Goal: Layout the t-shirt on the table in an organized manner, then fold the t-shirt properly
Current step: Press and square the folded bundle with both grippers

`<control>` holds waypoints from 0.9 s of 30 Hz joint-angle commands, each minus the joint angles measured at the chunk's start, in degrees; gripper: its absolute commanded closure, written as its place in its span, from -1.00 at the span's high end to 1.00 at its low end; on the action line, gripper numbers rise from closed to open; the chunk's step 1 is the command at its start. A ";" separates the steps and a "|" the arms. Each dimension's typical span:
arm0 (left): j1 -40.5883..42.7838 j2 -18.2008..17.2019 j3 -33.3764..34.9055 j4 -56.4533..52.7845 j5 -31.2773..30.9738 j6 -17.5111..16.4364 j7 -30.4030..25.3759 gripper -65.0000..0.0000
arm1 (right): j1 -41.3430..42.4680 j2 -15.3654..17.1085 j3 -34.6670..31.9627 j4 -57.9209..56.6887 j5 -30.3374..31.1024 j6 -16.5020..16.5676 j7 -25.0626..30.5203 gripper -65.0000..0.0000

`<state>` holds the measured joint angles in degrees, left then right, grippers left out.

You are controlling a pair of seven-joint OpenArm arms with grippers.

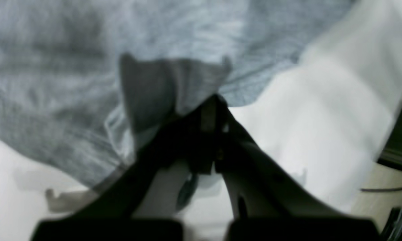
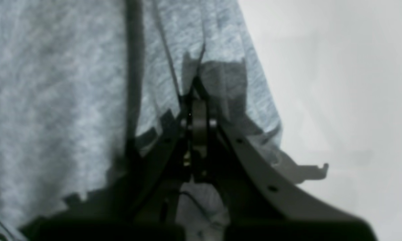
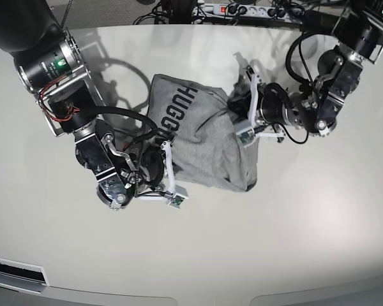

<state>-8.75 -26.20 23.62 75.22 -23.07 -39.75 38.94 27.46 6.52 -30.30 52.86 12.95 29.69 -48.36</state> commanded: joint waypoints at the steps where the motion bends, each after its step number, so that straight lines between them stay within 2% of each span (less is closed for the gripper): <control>1: -2.60 -0.48 -0.39 -0.57 0.20 -0.25 -0.87 -1.00 | 1.09 0.87 0.20 0.76 -0.70 -0.66 -1.55 -1.00; 4: -6.51 -0.48 -0.39 -3.56 0.17 -0.25 -2.58 -1.00 | -0.26 1.62 0.20 0.76 -0.50 0.20 -2.19 -1.00; 9: -11.06 -0.42 -0.37 -6.58 0.17 -0.25 -4.94 -1.00 | -3.74 2.47 0.90 2.95 7.28 2.36 -4.35 -1.00; 12: -12.63 -0.20 -0.39 -7.41 0.98 -0.25 -5.88 -1.00 | -6.16 2.60 3.26 7.54 9.79 3.19 -6.38 -1.00; 15: -12.83 -0.13 -0.39 -7.69 4.07 -0.25 -9.20 -1.00 | -8.96 2.58 7.67 14.08 12.87 4.35 -9.68 -1.00; 18: -12.87 0.02 -0.39 -9.31 5.29 0.35 -11.10 -1.00 | -12.66 2.56 13.55 20.83 20.55 4.96 -12.59 -1.00; 21: -12.85 -0.07 -0.39 -9.79 5.25 0.57 -10.97 -1.00 | -17.59 2.56 19.19 26.08 28.41 9.40 -13.22 -1.00; 22: -13.03 -0.22 -0.39 -9.75 5.25 0.57 -10.86 -1.00 | -19.02 2.54 20.94 27.43 29.75 10.31 -13.20 -1.00; 25: -14.38 -1.03 -0.50 -9.70 3.87 0.55 -10.12 -1.00 | -22.21 2.54 26.49 31.76 32.17 10.31 -13.20 -1.00; 27: -15.58 -1.99 -0.59 -9.70 0.76 0.52 -8.79 -1.00 | -23.78 2.54 30.47 34.23 32.92 10.31 -12.92 -1.00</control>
<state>-22.61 -27.55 23.62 64.58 -21.74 -39.31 31.24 2.17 8.73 0.10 85.93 44.47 39.53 -62.61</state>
